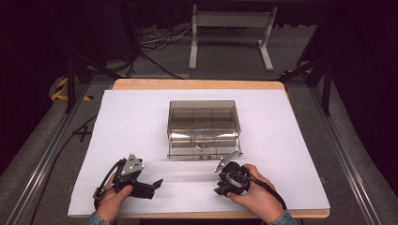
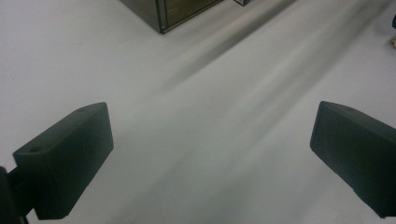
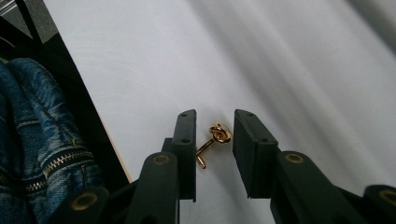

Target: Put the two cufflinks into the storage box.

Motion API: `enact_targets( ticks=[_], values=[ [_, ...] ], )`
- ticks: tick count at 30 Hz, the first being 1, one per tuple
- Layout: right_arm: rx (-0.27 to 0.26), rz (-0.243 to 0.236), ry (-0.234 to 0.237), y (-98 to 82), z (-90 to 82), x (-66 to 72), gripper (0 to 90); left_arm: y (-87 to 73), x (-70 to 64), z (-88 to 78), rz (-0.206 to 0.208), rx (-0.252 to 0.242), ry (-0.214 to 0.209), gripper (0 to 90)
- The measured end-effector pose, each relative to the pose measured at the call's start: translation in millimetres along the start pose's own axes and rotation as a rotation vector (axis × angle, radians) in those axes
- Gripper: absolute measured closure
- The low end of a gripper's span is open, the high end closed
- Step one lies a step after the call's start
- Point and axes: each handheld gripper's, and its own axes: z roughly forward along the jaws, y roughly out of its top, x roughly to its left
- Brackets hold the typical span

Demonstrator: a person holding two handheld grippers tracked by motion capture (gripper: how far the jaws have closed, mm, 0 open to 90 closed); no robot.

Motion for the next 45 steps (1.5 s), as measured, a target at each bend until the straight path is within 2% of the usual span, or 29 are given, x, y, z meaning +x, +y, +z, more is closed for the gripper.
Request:
enact_targets(
  ticks=[12, 18, 23, 28, 34, 45],
  values=[
    [0.029, 0.003, -0.030, 2.8, 7.4, 4.2, 73.7, 0.0, 0.2, 0.6, 0.000, 0.001, -0.002, 0.2],
    [0.037, -0.011, -0.065, 4.6, 8.7, 7.9, 78.1, 0.0, 0.0, 0.6, 0.002, 0.002, 0.000, 0.2],
    [0.036, 0.007, -0.052, 4.8, 8.3, 6.2, 78.4, -0.1, -0.2, 0.8, 0.001, 0.002, 0.001, 0.2],
    [0.034, 0.010, -0.030, 4.9, 7.7, 5.6, 78.5, -0.2, 0.2, 0.5, 0.002, 0.002, -0.002, 0.2],
    [0.028, 0.006, -0.027, 4.9, 4.4, 5.3, 78.6, -0.1, 0.1, 0.4, 0.002, 0.002, -0.001, 0.2],
    [-0.011, 0.005, -0.014, 6.5, -12.0, 7.2, 78.6, -0.1, -0.1, 0.7, 0.002, 0.003, -0.001, 0.1]
  ],
)
